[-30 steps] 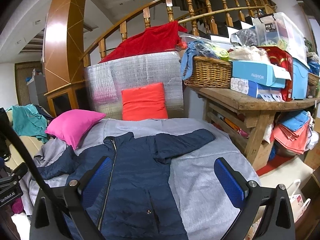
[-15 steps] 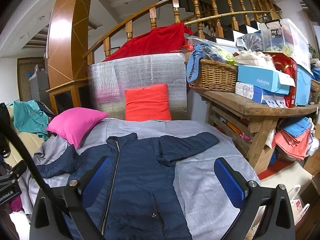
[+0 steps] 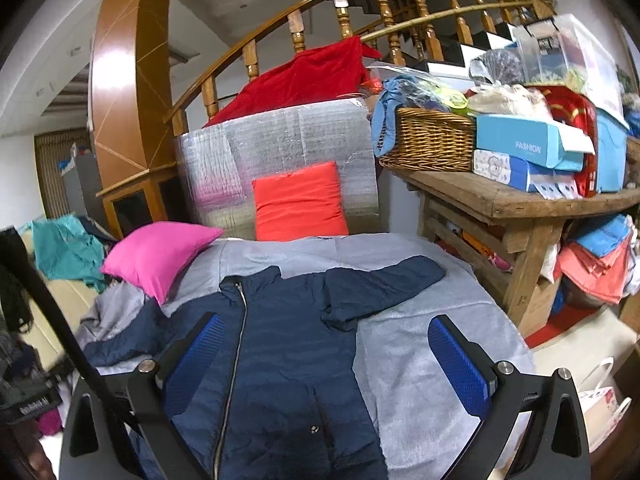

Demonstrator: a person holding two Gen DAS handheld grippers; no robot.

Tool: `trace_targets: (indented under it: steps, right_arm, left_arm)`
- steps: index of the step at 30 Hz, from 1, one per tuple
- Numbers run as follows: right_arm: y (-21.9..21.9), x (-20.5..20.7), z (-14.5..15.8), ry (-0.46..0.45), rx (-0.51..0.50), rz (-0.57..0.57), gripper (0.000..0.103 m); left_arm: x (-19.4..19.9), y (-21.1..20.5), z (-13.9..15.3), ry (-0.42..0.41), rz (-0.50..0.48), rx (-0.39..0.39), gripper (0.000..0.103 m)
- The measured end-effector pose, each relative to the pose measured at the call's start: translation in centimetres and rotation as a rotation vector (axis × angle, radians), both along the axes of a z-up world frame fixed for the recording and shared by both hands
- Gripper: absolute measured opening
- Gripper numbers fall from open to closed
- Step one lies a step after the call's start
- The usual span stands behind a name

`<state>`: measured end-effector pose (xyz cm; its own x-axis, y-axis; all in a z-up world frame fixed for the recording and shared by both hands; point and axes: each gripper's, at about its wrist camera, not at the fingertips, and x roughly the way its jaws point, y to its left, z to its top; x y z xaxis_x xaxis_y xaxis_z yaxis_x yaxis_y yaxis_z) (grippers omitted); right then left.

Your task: Fold large clothes

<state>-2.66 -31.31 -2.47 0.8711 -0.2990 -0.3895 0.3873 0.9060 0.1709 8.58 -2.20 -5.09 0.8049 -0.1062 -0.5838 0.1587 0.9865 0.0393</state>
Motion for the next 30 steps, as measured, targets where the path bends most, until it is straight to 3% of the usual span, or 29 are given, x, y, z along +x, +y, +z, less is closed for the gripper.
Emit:
trace_targets:
  steps: [4, 10, 17, 21, 25, 30]
  right_arm:
    - [-3.2, 0.5, 0.0, -0.015, 0.059, -0.001, 0.103]
    - [-12.0, 4.9, -3.3, -0.031, 0.299, 0.002, 0.103]
    - [-22.1, 14.0, -12.7, -0.007, 0.653, -0.034, 0.101]
    - [-26.5, 19.3, -18.6, -0.004, 0.808, -0.053, 0.09]
    - [-31.0, 23.3, -23.0, 0.019, 0.881, -0.12, 0.075]
    - [-35.3, 26.9, -26.9, 0.067, 0.937, -0.219, 0.069]
  left_arm:
    - [1.7, -0.2, -0.8, 0.037, 0.014, 0.021, 0.103]
    - [8.2, -1.6, -3.1, 0.117, 0.053, 0.046, 0.103]
    - [17.1, -4.9, -8.8, 0.152, 0.118, 0.062, 0.103]
    - [21.4, -6.6, -13.0, 0.207, 0.119, 0.064, 0.103]
    - [24.6, -7.7, -16.6, 0.258, 0.126, 0.086, 0.103]
    - [26.7, -8.1, -18.7, 0.318, 0.124, 0.081, 0.103]
